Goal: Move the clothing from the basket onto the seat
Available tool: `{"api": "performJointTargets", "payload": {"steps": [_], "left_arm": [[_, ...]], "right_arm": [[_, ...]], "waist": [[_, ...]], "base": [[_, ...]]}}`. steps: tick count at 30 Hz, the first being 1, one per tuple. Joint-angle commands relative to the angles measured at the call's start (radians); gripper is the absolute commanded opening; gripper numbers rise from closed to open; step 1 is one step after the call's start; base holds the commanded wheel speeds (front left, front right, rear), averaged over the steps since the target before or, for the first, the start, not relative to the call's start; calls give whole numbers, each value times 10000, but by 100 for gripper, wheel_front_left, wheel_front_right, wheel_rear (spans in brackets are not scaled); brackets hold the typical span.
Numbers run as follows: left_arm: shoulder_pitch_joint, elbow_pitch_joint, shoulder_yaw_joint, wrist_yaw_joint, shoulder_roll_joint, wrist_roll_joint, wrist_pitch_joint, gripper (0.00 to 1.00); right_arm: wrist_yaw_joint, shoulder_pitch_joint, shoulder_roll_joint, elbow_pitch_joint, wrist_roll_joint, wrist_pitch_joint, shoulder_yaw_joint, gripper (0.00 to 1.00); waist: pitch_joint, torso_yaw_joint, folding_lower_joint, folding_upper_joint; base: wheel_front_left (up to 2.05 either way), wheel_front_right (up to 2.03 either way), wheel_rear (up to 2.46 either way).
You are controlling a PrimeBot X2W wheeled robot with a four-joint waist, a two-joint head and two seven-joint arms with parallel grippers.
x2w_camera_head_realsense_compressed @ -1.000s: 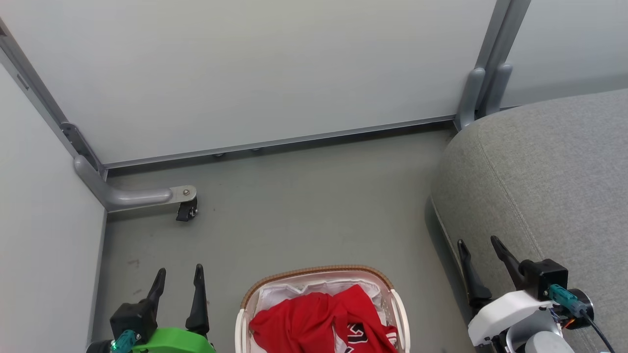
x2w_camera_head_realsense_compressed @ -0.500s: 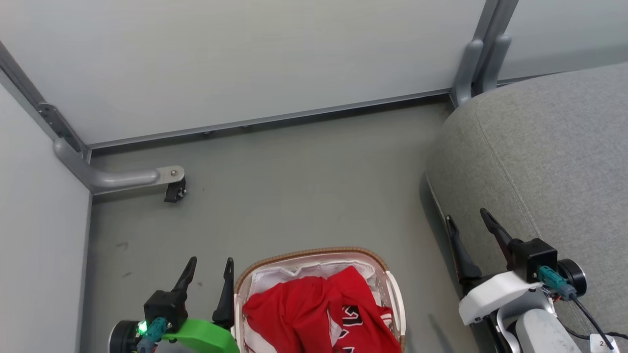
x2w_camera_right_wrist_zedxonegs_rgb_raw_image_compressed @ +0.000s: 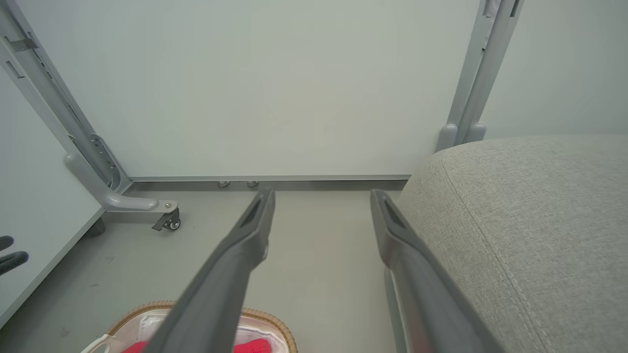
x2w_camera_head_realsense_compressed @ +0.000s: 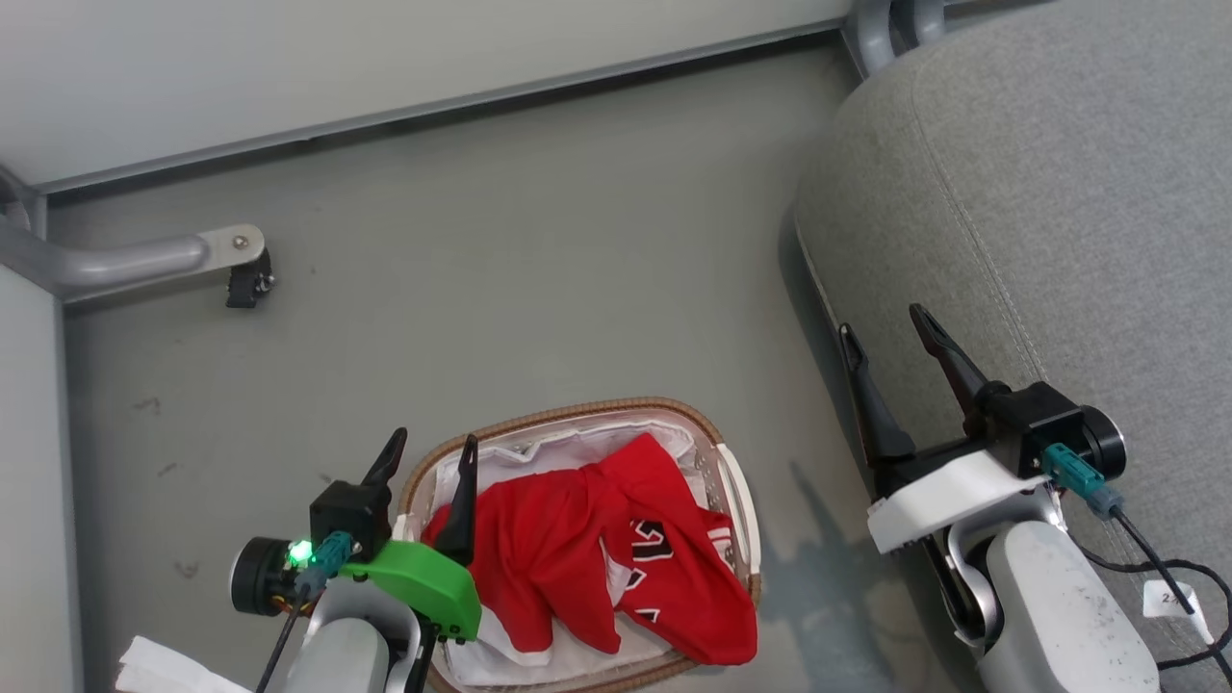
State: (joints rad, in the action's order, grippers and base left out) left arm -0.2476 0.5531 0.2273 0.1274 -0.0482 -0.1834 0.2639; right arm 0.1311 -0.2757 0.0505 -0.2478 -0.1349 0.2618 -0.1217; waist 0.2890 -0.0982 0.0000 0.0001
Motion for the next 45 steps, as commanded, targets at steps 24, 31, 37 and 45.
{"api": "performJointTargets", "payload": {"steps": [24,31,37,45], "left_arm": [[-2713,3035,2053,44,-643,-791,10,100],[-3345,4871,2466,44,-766,-954,8,100],[-3652,6352,2794,45,-543,-1224,-46,100],[-3405,6745,3346,45,-371,-1754,-17,0]], "right_arm": [[-6,-1063,16,712,-603,46,-917,100],[-6,-1175,17,719,-606,46,-935,100],[-6,-1108,20,622,-613,46,-978,100],[-6,-1204,20,444,-640,46,-955,100]], "waist": [[3412,-2175,0,-1],[3811,-2315,0,-1],[3821,-2256,0,-1],[3414,-2094,0,-1]], "base": [[0,0,0],[0,0,0],[0,0,0],[0,0,0]]}}
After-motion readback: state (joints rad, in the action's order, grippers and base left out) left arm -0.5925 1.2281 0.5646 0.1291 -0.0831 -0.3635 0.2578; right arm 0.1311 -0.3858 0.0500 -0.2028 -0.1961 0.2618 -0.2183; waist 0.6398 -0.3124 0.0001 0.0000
